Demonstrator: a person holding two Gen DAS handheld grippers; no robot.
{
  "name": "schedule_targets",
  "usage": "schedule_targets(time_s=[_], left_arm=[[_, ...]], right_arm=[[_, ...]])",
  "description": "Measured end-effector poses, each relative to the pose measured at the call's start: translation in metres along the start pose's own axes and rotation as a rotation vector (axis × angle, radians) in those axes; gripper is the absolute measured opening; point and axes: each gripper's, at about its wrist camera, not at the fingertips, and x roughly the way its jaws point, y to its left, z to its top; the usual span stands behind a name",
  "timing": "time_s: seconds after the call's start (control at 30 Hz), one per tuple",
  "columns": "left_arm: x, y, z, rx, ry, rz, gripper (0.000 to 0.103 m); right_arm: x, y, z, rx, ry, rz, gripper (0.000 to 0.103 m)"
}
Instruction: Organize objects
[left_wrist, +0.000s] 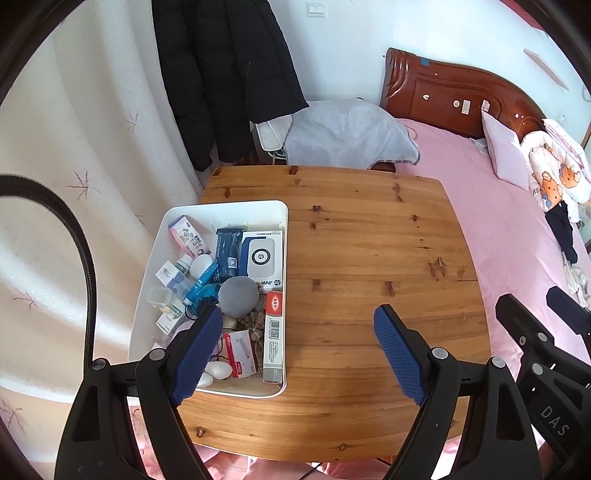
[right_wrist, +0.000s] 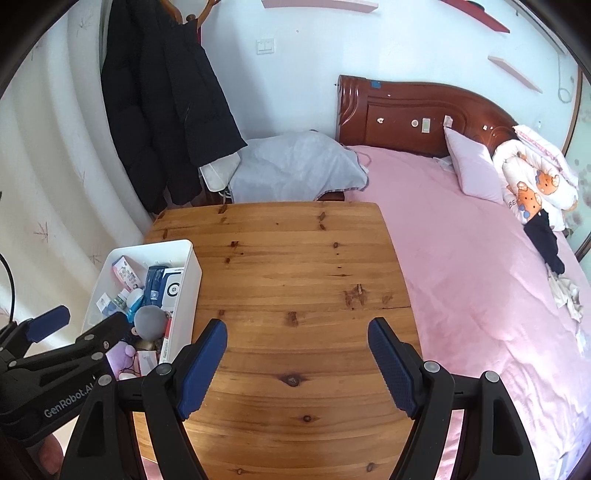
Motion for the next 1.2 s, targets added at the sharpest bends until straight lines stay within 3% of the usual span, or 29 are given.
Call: schedule_targets(time_s=[1.2], left_arm=[[0.0044,-0.0047,0.0012,0.02,0.006,-0.011,0.086]], right_arm=[[-0.0006,-0.0011,-0.0003,0.005,0.005,-0.004,0.08]])
